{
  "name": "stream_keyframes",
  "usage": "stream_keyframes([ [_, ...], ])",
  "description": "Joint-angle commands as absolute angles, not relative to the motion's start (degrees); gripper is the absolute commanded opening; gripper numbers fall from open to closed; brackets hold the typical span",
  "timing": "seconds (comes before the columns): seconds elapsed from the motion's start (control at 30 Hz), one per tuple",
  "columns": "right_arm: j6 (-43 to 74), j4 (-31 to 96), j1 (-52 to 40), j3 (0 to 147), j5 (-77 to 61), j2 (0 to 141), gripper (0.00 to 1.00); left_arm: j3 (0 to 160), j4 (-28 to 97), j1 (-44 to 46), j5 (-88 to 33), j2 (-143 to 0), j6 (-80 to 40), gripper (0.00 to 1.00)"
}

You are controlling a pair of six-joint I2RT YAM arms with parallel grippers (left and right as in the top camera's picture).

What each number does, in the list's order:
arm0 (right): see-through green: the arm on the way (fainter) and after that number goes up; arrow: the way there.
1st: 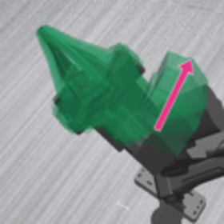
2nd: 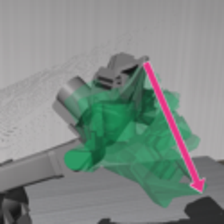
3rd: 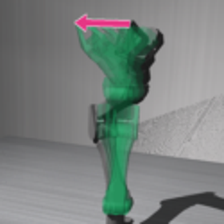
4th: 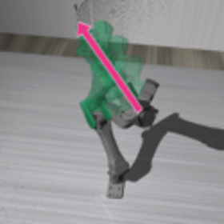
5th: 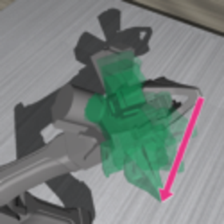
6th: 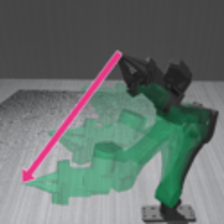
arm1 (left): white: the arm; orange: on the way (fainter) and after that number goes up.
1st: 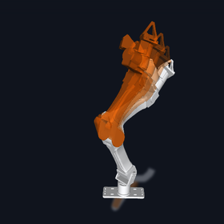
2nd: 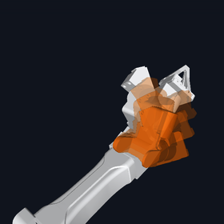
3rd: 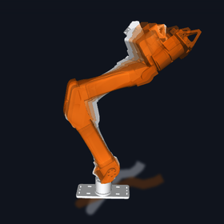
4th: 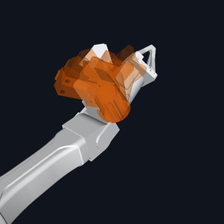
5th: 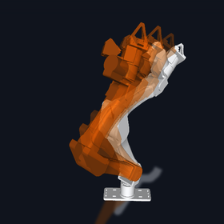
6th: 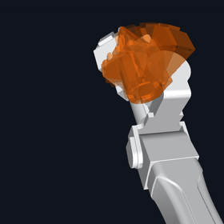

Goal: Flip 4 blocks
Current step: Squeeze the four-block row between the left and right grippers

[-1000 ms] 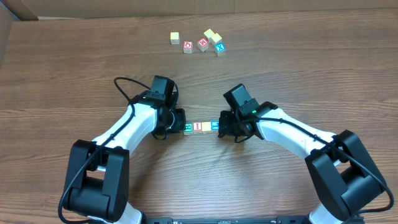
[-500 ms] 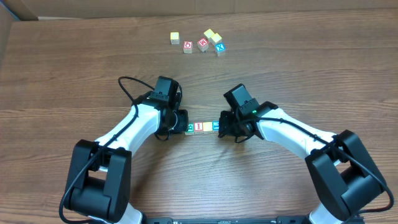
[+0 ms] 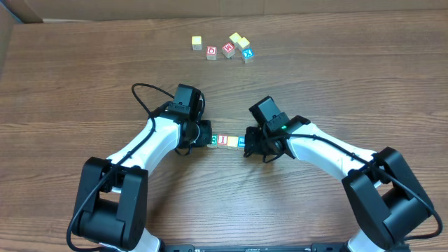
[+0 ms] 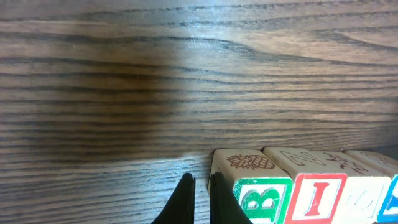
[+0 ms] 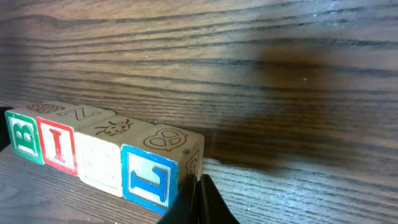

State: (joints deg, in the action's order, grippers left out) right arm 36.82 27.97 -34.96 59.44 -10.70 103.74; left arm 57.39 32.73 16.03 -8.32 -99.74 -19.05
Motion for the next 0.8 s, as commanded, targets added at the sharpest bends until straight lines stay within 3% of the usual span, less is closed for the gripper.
stream_keyframes([
  [0.0,40.9,27.6,-36.3,59.2,-11.7,102.4,0.04,58.3,32.3,16.5,-9.9,-99.1,-18.2,0.04],
  [0.77,52.8,27.7,-39.4,59.2,-13.0,102.4,0.04,58.3,31.8,16.5,-7.9,-99.1,-16.6,0.04],
])
